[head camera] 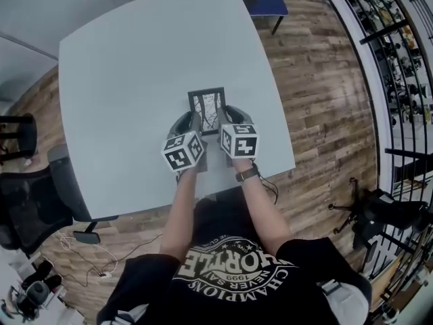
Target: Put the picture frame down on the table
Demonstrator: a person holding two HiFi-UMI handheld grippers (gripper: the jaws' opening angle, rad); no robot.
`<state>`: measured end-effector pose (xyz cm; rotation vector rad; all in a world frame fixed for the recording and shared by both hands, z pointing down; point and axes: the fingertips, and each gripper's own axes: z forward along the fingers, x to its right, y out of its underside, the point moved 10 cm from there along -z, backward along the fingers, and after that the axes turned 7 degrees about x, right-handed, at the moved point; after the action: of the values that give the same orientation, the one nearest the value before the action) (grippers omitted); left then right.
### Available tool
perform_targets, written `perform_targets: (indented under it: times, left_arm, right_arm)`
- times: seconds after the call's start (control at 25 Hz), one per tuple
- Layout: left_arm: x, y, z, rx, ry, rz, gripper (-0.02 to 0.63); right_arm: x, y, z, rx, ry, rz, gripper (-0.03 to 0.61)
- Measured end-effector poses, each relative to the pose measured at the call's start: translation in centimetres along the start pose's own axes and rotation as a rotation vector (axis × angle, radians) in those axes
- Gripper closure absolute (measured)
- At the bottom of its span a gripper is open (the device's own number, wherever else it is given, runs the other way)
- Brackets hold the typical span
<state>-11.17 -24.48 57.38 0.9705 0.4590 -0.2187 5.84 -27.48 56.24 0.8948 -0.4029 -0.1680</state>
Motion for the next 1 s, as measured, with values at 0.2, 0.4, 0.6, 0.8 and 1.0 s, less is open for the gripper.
perform_targets:
  times: [0.2, 0.4, 0.6, 0.8, 1.0]
  left_arm:
    - [-0.4, 1.0, 2.1, -0.044, -0.025, -0.010, 0.543]
    - [-1.1, 2.0, 3.7, -0.082, -0.049, -0.029, 0.543]
    - [-2.3, 2.3, 5.0, -0.109, -0.068, -0.051, 0.543]
    - [-3.2, 2.7, 6.4, -0.131, -0.087, -0.072, 0.543]
    - [-3.5, 3.2, 7.5, -0.155, -0.103, -0.084, 0.543]
  right_arm:
    - [1.5, 0.7, 2.0, -0.045, 0.006, 0.011, 0.505]
    - [2.3, 1.6, 3.8, -0.087, 0.003, 0.020, 0.505]
    - [2.5, 1.8, 5.6, -0.121, -0.002, 0.013, 0.505]
    - [2.7, 2.2, 7.4, -0.156, -0.002, 0.009, 0.505]
    - [3.5, 2.7, 8.5, -0.187, -0.001, 0.016, 0.505]
